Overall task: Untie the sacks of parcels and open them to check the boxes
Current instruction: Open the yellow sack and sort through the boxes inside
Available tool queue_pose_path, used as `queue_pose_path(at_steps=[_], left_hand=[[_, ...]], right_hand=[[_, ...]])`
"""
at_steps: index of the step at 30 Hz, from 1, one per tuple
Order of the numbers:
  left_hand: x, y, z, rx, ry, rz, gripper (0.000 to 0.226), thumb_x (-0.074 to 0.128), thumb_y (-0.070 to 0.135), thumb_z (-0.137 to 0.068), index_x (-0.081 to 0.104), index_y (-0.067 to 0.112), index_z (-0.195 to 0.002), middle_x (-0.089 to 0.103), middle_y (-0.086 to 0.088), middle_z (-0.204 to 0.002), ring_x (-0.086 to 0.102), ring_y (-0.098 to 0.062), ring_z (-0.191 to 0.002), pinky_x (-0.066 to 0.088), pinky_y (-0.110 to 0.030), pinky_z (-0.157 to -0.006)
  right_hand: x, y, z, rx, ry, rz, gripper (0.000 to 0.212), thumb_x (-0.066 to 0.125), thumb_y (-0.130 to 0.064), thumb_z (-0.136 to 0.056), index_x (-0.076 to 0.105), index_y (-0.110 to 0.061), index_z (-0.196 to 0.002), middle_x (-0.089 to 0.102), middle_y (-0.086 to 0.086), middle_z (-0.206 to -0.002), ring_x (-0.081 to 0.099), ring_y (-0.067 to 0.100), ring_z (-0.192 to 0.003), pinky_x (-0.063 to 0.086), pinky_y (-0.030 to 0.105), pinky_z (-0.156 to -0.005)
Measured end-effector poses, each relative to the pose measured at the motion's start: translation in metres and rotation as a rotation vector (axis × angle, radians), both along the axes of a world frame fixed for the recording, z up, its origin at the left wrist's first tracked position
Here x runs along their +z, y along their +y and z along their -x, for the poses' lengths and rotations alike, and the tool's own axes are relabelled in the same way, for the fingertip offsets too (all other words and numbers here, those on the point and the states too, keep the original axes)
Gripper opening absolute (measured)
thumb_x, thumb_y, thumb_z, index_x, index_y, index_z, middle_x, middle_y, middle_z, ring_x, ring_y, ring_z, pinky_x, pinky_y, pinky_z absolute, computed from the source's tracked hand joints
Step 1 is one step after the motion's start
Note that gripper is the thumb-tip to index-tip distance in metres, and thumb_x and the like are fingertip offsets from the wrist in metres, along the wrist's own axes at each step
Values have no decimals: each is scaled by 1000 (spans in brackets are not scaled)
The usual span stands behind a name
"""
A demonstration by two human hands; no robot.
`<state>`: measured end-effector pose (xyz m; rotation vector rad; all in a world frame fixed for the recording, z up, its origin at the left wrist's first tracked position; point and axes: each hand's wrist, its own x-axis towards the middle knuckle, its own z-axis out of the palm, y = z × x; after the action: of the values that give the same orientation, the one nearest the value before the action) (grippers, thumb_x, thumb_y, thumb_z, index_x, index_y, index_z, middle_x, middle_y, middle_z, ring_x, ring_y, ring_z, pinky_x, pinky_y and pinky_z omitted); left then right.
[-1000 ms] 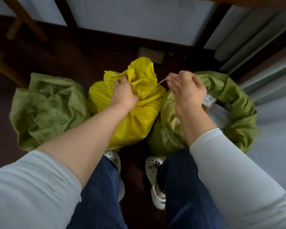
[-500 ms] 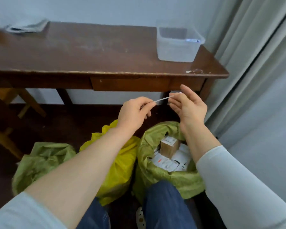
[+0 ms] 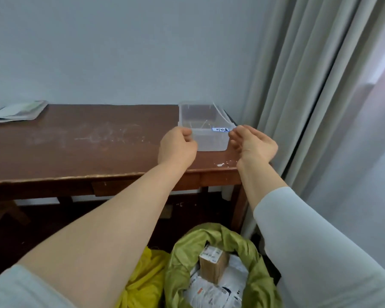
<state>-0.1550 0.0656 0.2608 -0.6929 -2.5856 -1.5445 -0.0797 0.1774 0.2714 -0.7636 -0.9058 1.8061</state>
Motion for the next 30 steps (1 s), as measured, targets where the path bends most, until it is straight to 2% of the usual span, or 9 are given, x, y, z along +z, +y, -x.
queue_pose_path(at_steps=[5,9,15,18,20,22,24,27,30], left_hand=[[-10,2,18,-5,-38,20,33,51,13,-90,58,21,-121,62,4,-119,58,-18,-107,48,-31,-91],[-19,-11,26,37,-71,22,42,50,13,-91,47,20,-131,62,3,-113,58,-17,-101,50,-32,-84],[-32,-28,25,27,-105,39,45,51,12,-91,44,19,-134,61,1,-111,54,-13,-95,43,-25,-81],[-32,-31,22,8,-109,52,45,51,12,-91,44,19,-135,61,0,-113,55,-14,-97,44,-27,-85],[-32,-32,24,1,-108,54,45,51,13,-91,44,19,-135,61,0,-115,57,-16,-102,46,-29,-87],[-31,-31,28,4,-108,57,46,51,12,-91,43,19,-136,60,0,-120,57,-17,-103,47,-29,-86],[-31,-30,32,11,-105,63,46,51,12,-91,43,21,-136,58,-1,-123,58,-17,-102,49,-29,-85],[-32,-28,36,17,-109,60,46,51,12,-91,43,20,-135,58,-1,-124,57,-19,-105,49,-31,-88],[-40,-34,37,27,-110,77,46,51,12,-91,44,20,-135,59,0,-125,56,-19,-111,45,-28,-89]], right_hand=[[-1,16,46,124,-177,-28,24,61,4,-83,64,0,-107,70,12,-74,68,13,-51,51,20,-46],[-3,9,61,260,-287,-139,38,46,6,-92,51,-3,-128,63,1,-59,67,14,-54,59,33,-79],[-16,-1,57,251,-406,-383,51,37,11,-92,40,-7,-139,54,9,-133,65,10,-69,58,34,-83],[-13,2,68,342,-583,-471,52,32,11,-93,41,-9,-139,50,14,-137,67,25,-85,54,42,-90],[-12,6,76,374,-875,-718,54,37,14,-87,46,-9,-135,55,16,-131,66,34,-94,53,46,-90],[-10,6,80,376,-1126,-956,51,40,12,-81,53,-9,-125,64,18,-114,65,36,-96,53,44,-88],[-9,3,83,375,-1234,-1050,43,40,8,-78,55,-7,-115,66,17,-107,65,34,-95,52,36,-81],[-11,-5,83,276,-1197,-1142,41,43,7,-80,53,-5,-117,53,8,-133,59,30,-108,43,32,-72],[-22,-26,71,212,-915,-1254,44,39,2,-86,56,-13,-123,35,-4,-149,49,20,-123,46,34,-83]])
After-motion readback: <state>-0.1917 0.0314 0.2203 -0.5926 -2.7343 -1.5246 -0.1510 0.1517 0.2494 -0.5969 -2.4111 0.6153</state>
